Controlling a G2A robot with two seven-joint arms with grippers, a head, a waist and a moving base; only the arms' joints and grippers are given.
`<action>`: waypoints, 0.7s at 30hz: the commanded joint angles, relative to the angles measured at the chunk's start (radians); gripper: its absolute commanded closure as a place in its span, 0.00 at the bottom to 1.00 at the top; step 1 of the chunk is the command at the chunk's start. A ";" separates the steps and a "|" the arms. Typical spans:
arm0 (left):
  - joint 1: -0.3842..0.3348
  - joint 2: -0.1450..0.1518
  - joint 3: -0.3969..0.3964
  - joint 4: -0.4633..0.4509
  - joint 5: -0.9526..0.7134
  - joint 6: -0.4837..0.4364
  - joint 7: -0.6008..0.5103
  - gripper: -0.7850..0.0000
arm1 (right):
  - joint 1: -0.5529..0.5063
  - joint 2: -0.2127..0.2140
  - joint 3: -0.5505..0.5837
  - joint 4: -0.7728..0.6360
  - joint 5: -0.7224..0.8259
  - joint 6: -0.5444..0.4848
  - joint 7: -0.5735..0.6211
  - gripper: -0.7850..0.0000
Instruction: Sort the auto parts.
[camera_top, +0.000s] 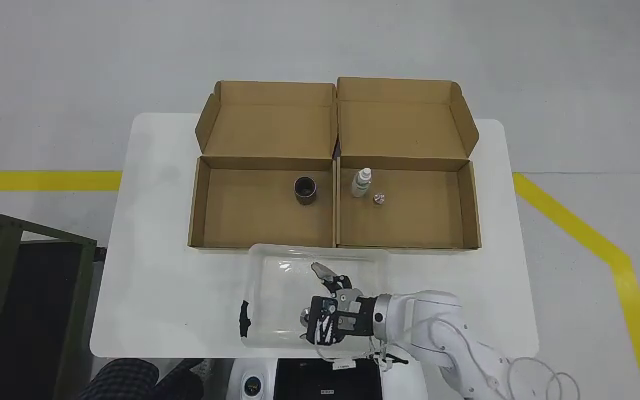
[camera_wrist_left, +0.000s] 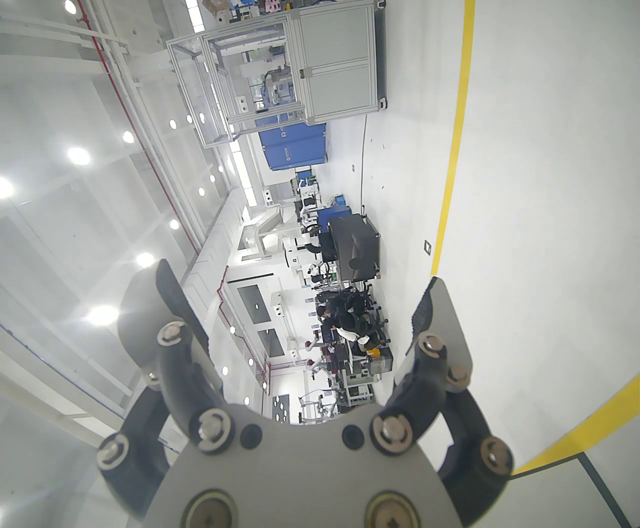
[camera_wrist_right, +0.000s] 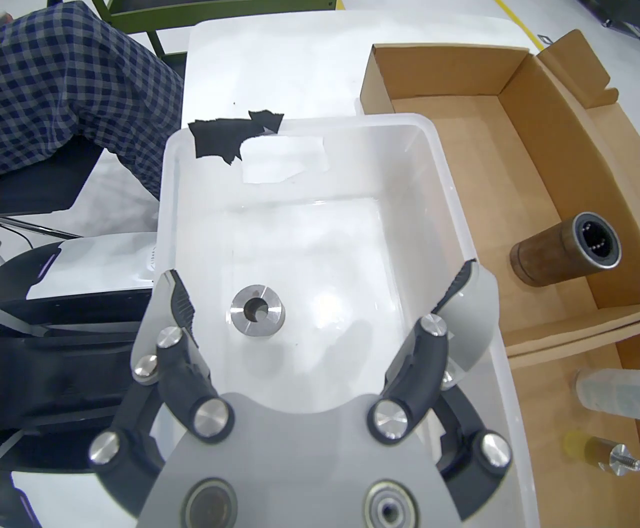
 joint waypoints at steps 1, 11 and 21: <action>0.000 0.000 0.000 0.000 0.000 0.000 0.000 0.00 | -0.003 0.002 0.005 0.004 0.000 -0.002 -0.003 0.02; 0.000 0.000 0.000 0.000 0.000 0.000 0.000 0.00 | 0.002 0.009 0.009 0.032 0.001 -0.004 0.007 0.14; 0.000 0.000 0.000 0.000 0.000 0.000 0.000 0.00 | 0.036 0.007 -0.029 0.074 0.013 -0.007 0.040 0.18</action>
